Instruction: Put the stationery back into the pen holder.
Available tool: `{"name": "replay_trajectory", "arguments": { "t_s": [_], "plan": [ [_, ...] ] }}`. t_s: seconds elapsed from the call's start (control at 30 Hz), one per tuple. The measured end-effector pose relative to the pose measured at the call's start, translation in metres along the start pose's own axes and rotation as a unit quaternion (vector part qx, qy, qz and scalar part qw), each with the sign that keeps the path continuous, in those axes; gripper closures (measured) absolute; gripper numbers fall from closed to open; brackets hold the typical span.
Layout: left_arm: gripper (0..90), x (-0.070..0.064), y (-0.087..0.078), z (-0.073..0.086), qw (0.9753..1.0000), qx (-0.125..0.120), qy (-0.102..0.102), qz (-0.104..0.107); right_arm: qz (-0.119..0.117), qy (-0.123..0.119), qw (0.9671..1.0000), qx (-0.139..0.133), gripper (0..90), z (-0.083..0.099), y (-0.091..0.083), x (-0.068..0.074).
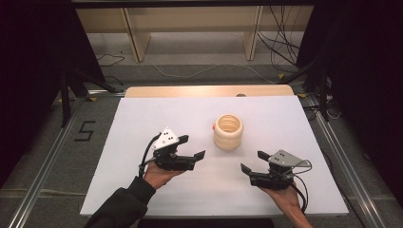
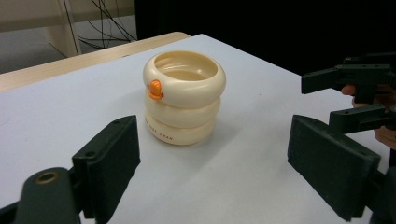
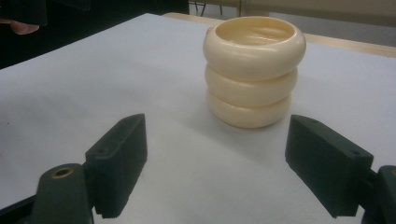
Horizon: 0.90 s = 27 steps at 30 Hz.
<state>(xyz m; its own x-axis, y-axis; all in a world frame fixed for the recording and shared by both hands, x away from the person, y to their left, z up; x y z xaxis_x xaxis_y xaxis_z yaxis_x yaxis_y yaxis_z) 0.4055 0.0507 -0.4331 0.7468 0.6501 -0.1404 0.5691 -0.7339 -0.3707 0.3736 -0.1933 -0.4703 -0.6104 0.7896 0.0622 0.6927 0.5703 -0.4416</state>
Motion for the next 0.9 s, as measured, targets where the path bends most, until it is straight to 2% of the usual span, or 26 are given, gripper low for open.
{"name": "replay_trajectory", "arguments": {
  "t_s": [0.3,0.9],
  "plan": [
    [15.8,-0.001,-0.007,0.006,1.0000,-0.001,0.001,0.004,-0.002,-0.001,1.0000,-0.001,21.5,0.000,0.000,0.001],
    [15.6,-0.002,-0.029,0.020,0.9999,-0.013,0.000,-0.001,-0.002,0.002,1.0000,0.002,21.3,0.001,0.000,0.001]
  ]
}}
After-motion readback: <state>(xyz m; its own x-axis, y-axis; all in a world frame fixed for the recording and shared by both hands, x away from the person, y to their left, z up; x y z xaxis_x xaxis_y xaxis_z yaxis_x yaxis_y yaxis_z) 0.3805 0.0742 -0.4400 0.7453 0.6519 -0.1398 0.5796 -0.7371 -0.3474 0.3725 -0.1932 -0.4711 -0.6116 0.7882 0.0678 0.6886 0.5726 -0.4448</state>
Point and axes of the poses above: each handheld gripper's, and its own axes: y roughly forward along the jaws, z roughly out of its underside, x roughly to its left, the point moved 7 cm from there along y, roughly forward along the jaws, and after that the axes turned 1 degree about x, right-handed, at the moved point
